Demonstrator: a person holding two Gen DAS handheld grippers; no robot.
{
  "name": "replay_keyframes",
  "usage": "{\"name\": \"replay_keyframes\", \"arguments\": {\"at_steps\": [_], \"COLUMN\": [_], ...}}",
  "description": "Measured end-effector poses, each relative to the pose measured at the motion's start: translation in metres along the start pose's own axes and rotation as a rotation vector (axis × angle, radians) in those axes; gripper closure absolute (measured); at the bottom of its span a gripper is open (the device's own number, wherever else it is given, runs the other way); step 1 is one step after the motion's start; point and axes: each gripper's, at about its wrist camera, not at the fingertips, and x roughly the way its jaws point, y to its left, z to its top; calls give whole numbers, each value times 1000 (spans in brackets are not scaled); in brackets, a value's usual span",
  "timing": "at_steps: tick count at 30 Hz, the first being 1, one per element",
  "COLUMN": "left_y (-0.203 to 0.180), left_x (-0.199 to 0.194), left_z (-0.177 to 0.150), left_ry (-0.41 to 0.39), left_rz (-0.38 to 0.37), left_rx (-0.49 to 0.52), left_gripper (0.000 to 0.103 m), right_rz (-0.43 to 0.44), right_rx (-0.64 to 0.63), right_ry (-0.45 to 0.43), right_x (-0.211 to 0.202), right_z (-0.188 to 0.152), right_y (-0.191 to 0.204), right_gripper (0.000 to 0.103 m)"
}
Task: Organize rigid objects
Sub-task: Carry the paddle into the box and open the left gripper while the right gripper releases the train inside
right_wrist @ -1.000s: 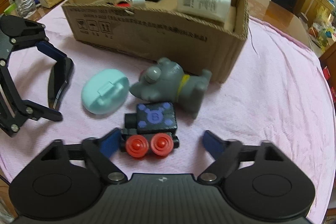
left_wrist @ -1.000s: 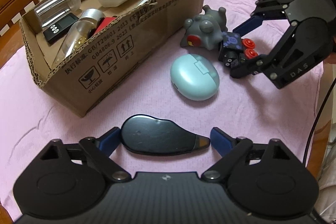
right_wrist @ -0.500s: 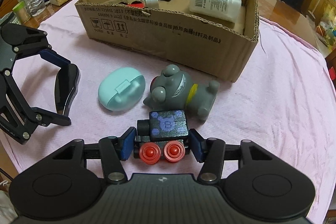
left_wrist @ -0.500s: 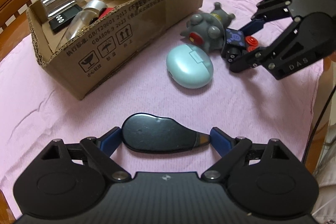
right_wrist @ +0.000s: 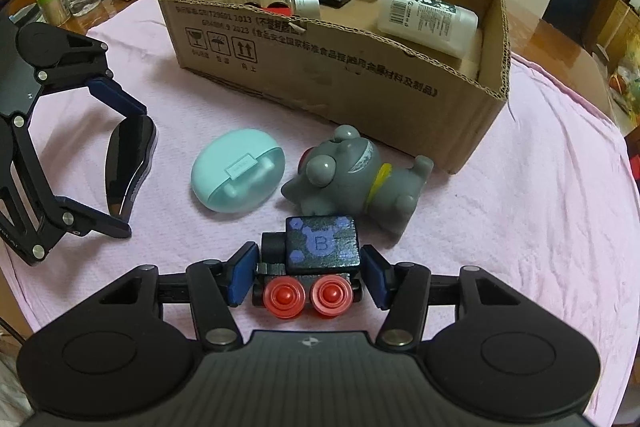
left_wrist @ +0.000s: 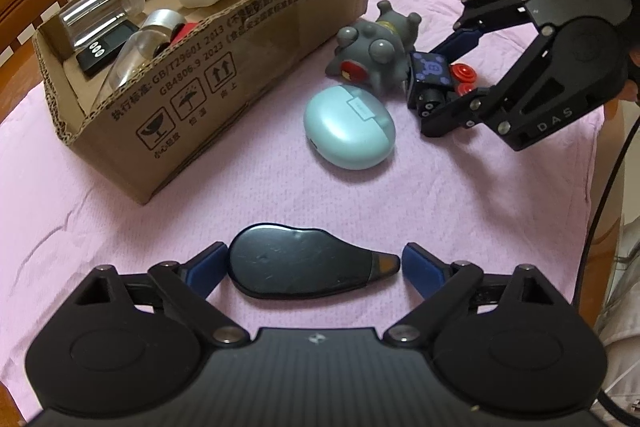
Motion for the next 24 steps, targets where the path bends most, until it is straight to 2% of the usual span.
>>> {"name": "replay_keyframes", "arguments": {"at_steps": [11, 24], "left_y": [-1, -1], "left_x": [-1, -25], "left_z": [3, 13], "left_ry": [18, 12], "left_rz": [17, 4], "left_rx": [-49, -94], "left_gripper": [14, 14], "right_rz": [-26, 10], "right_rx": [-46, -34], "right_ry": [8, 11], "right_x": [-3, -27], "right_z": [6, 12], "right_y": [3, -7], "right_gripper": [46, 46]}}
